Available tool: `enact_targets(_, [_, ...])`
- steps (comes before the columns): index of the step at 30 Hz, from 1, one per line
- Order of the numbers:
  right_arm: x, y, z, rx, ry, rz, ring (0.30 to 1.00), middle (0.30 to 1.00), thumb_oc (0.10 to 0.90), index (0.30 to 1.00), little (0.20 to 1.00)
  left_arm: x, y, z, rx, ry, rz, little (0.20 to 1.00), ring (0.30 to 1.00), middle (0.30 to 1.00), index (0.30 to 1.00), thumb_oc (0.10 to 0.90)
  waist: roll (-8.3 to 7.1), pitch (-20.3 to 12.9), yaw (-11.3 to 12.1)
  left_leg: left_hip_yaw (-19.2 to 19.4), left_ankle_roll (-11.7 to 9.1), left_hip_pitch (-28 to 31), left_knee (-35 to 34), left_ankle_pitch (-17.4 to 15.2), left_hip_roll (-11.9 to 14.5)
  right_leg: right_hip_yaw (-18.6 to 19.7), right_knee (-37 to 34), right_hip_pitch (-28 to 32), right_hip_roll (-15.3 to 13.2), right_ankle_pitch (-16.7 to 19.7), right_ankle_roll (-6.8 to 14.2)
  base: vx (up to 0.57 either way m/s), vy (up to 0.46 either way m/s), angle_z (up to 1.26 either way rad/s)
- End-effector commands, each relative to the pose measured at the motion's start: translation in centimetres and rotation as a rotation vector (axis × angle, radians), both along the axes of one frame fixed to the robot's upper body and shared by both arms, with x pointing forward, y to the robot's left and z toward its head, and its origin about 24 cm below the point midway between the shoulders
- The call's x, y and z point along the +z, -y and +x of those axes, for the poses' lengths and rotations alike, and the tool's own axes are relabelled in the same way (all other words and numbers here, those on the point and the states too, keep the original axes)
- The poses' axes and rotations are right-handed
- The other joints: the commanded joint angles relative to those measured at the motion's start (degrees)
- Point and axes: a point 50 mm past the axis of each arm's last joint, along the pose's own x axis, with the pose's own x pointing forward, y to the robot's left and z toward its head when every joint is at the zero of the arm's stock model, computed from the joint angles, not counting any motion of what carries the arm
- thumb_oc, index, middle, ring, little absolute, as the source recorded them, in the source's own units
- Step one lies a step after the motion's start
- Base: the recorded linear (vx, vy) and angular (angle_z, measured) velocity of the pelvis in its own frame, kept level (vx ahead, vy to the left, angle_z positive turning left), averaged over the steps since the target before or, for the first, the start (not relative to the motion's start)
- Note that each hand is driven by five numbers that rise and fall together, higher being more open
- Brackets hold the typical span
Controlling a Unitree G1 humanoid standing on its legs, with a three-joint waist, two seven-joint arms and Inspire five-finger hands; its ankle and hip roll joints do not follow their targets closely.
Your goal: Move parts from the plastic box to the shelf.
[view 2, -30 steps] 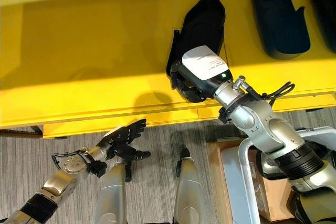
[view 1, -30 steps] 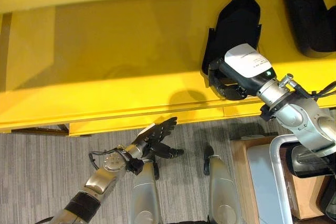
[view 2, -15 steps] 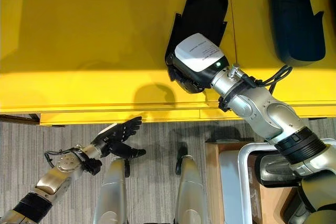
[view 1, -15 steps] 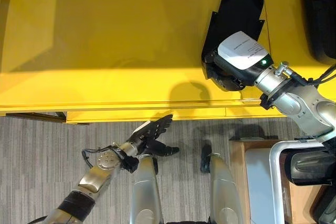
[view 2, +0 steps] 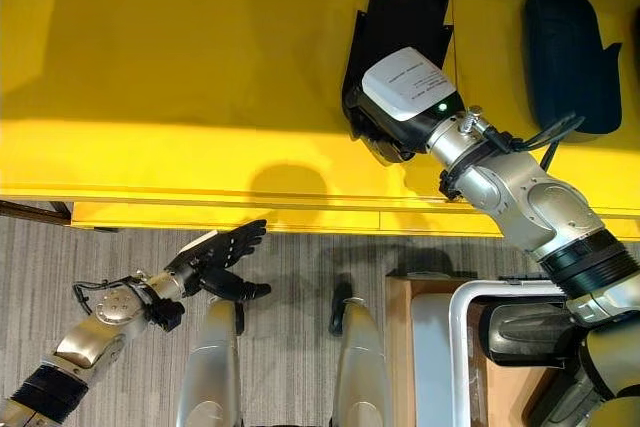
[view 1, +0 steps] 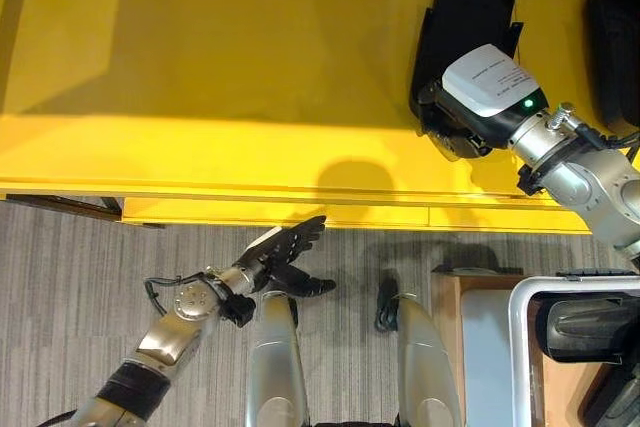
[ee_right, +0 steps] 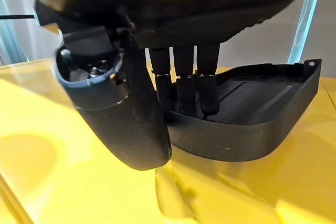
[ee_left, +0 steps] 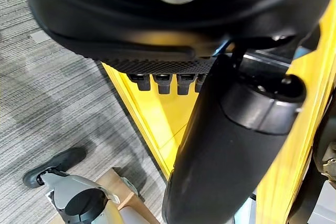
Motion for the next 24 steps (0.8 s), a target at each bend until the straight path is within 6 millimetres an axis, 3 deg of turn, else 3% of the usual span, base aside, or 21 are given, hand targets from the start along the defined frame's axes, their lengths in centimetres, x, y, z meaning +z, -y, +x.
enact_targets(1, [3.5,0.3,-0.7,0.010,0.118,-0.062,0.300,0.300,0.400,0.300,0.300,3.5,0.7,0.0,-0.095,0.151,-0.025,1.000,1.000,1.000,1.000,0.900,-0.41,-0.9,1.0,5.5,3.3,4.2,1.5,-6.5,2.8,3.6,-0.6,3.3,-1.0,-2.3,0.6,0.08,-0.055,0.02])
enact_targets(3, [3.6,0.3,-0.7,0.009,0.111,-0.052,0.300,0.300,0.400,0.300,0.300,3.5,0.7,0.1,-0.094,0.151,-0.024,1.000,1.000,1.000,1.000,0.900,-0.50,-0.9,1.0,5.7,3.7,3.5,1.1,-5.1,2.9,3.2,-0.6,2.7,-1.0,-1.4,0.0,-0.02,-0.042,0.03])
enact_targets(4, [3.6,0.2,-0.9,0.014,0.110,-0.065,0.300,0.300,0.400,0.300,0.300,3.4,0.7,0.0,-0.100,0.149,-0.020,1.000,1.000,1.000,1.000,0.900,-0.51,-0.9,1.0,5.3,3.3,4.2,1.4,-6.4,2.8,3.3,0.1,3.3,-1.0,-2.8,0.3,-0.05,-0.033,0.04])
enact_targets(5, [3.7,0.2,-1.0,0.017,0.109,-0.068,0.300,0.300,0.400,0.300,0.300,3.5,0.7,0.0,-0.104,0.149,-0.021,1.000,1.000,1.000,1.000,0.900,-0.47,-0.9,1.0,5.6,3.6,3.5,1.1,-5.0,2.8,3.0,-0.1,2.7,-0.9,-1.8,-0.2,0.10,-0.021,0.02])
enact_targets(9, [3.4,-0.3,-1.3,0.054,0.110,-0.118,0.300,0.300,0.400,0.300,0.300,3.3,0.7,-0.1,-0.101,0.140,-0.021,1.000,1.000,1.000,1.000,0.900,-0.28,-0.9,1.0,5.3,3.2,4.3,1.3,-6.2,2.5,3.1,0.6,3.4,-0.9,-3.3,0.0,-0.01,-0.005,0.01])
enact_targets(10, [3.5,-0.3,-1.3,0.057,0.113,-0.119,0.300,0.300,0.400,0.300,0.300,3.4,0.7,-0.1,-0.102,0.142,-0.021,1.000,1.000,1.000,1.000,0.900,-0.27,-0.9,1.1,5.6,3.5,3.7,0.9,-4.8,2.6,2.9,0.3,2.9,-0.9,-2.2,-0.4,0.08,-0.010,0.01])
enact_targets(11, [3.4,-0.5,-1.5,0.076,0.117,-0.126,0.300,0.300,0.400,0.300,0.300,3.4,0.7,-0.1,-0.102,0.137,-0.021,1.000,1.000,1.000,1.000,0.900,-0.25,-0.9,1.1,5.3,3.1,4.3,1.2,-6.1,2.5,3.1,0.6,3.4,-0.9,-3.3,0.0,-0.06,-0.014,0.01])
enact_targets(12, [3.5,-0.6,-1.6,0.083,0.126,-0.137,0.300,0.300,0.400,0.300,0.300,3.4,0.7,-0.2,-0.103,0.138,-0.020,1.000,1.000,1.000,1.000,0.900,-0.22,-0.9,1.2,5.6,3.5,3.8,0.9,-4.8,2.5,2.8,0.3,2.9,-0.9,-2.2,-0.4,0.00,0.000,0.00])
enact_targets(14, [3.5,-1.1,-1.8,0.112,0.135,-0.159,0.300,0.300,0.400,0.300,0.300,3.4,0.6,-0.2,-0.105,0.135,-0.021,1.000,1.000,1.000,1.000,0.900,-0.17,-1.0,1.2,5.3,3.2,4.2,1.3,-6.2,2.4,3.1,0.8,3.3,-1.0,-3.4,0.0,0.00,0.000,0.00])
enact_targets(17, [3.5,-1.7,-2.1,0.149,0.153,-0.191,0.300,0.300,0.400,0.300,0.300,3.6,0.7,-0.2,-0.109,0.141,-0.018,1.000,1.000,1.000,1.000,0.900,-0.12,-0.9,1.4,5.5,3.6,3.5,1.2,-4.9,2.4,2.8,0.9,2.6,-1.0,-2.4,-0.4,0.03,-0.009,0.01])
enact_targets(18, [3.5,-2.0,-2.2,0.157,0.149,-0.189,0.300,0.300,0.400,0.300,0.300,3.6,0.8,-0.2,-0.110,0.138,-0.021,1.000,1.000,1.000,1.000,0.900,-0.10,-1.0,1.4,5.3,3.2,4.0,1.5,-6.2,2.3,3.0,1.2,3.2,-1.0,-3.6,0.0,0.00,0.000,0.00])
enact_targets(21, [3.6,-2.7,-2.5,0.181,0.157,-0.201,0.300,0.300,0.400,0.300,0.300,3.8,0.8,-0.2,-0.114,0.141,-0.022,1.000,1.000,1.000,1.000,0.900,0.01,-0.9,1.5,5.6,3.5,3.3,1.2,-4.9,2.3,2.7,0.9,2.5,-1.0,-2.6,-0.5,0.00,-0.003,0.01])
enact_targets(22, [3.6,-2.7,-2.5,0.184,0.156,-0.204,0.300,0.300,0.400,0.300,0.300,3.7,0.9,-0.2,-0.115,0.139,-0.023,1.000,1.000,1.000,1.000,0.900,0.01,-1.0,1.5,5.3,3.2,3.8,1.5,-6.2,2.2,3.0,1.2,3.0,-1.0,-3.7,0.0,-0.08,-0.003,0.01])
enact_targets(23, [3.5,-3.0,-2.7,0.199,0.162,-0.224,0.300,0.300,0.400,0.300,0.300,3.8,0.8,-0.2,-0.114,0.143,-0.022,1.000,1.000,1.000,1.000,0.900,0.15,-0.9,1.6,5.5,3.5,3.2,1.1,-4.8,2.2,2.7,1.1,2.3,-1.1,-2.6,-0.5,0.07,0.003,0.02])
enact_targets(24, [3.5,-3.0,-2.7,0.200,0.160,-0.224,0.300,0.300,0.400,0.300,0.300,3.8,0.8,-0.2,-0.114,0.141,-0.022,1.000,1.000,1.000,1.000,0.900,0.13,-0.9,1.6,5.3,3.1,3.7,1.4,-6.1,2.2,3.0,1.4,2.9,-1.1,-3.8,-0.1,-0.08,-0.007,0.01])
